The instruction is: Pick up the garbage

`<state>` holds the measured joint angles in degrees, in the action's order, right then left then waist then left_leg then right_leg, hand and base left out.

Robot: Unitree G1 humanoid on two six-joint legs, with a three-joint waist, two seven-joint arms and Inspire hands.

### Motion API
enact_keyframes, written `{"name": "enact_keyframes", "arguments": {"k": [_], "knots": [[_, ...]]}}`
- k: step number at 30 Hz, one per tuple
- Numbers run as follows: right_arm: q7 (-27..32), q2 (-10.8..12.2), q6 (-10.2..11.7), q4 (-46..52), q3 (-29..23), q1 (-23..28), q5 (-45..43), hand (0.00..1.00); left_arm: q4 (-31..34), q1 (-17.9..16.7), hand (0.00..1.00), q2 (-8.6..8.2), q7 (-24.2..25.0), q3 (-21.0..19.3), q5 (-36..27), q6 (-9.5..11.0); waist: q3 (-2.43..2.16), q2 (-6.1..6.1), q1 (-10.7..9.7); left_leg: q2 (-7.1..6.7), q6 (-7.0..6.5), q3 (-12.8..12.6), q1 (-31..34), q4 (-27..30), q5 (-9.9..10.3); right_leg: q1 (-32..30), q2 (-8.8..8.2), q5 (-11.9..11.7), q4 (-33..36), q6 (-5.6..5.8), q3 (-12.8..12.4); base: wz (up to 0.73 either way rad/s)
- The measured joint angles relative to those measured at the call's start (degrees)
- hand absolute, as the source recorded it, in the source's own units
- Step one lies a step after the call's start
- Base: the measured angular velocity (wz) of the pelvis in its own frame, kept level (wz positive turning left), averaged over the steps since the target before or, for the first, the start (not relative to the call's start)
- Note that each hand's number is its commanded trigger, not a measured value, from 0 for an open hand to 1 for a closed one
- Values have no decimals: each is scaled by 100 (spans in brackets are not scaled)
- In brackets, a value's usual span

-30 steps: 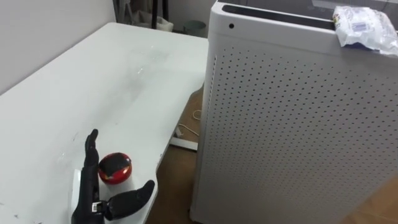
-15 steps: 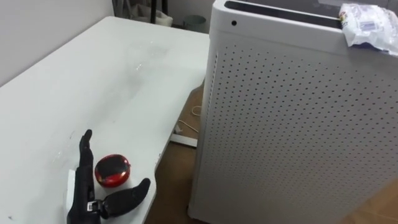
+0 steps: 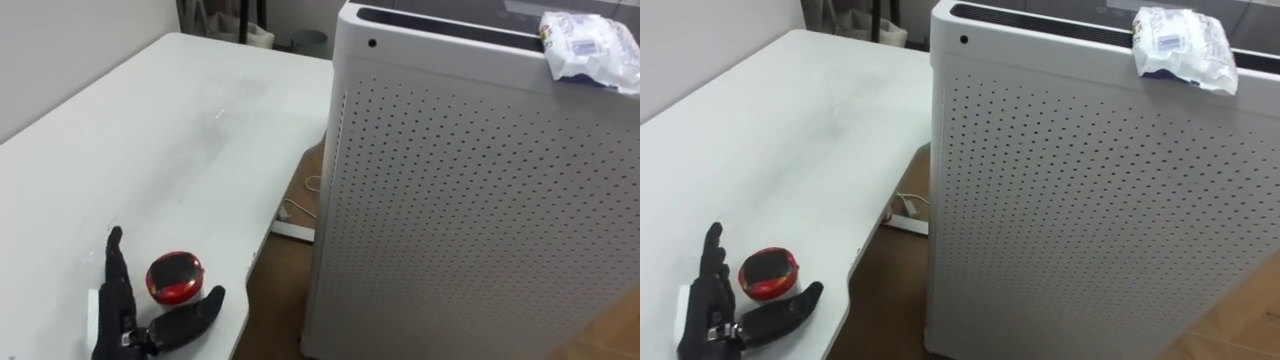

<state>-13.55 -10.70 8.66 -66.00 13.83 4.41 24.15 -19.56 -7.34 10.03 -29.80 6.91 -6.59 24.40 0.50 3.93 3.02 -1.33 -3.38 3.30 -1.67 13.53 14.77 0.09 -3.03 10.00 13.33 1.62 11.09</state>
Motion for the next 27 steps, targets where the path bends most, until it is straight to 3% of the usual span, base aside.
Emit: {"name": "enact_keyframes", "arguments": {"k": [7,15,27], "knots": [[-31,0,-55,73,3,24,-16,100,-45,9,100,6,-157,-57,-105,3,-22,-29,-13,5,5,-14,-5,15,-4,0,4,0,3,0,3,0],[-31,21,-127,191,7,41,-184,100,-406,288,100,121,-230,-282,-753,33,-16,6,-13,-4,5,-27,-112,20,-7,96,-9,0,10,0,-8,0],[-30,95,-212,191,4,10,-189,100,-477,312,100,219,-96,-144,-851,37,-28,-45,-140,13,6,-97,-52,7,-6,5,-2,-13,34,-13,-17,-2]]}}
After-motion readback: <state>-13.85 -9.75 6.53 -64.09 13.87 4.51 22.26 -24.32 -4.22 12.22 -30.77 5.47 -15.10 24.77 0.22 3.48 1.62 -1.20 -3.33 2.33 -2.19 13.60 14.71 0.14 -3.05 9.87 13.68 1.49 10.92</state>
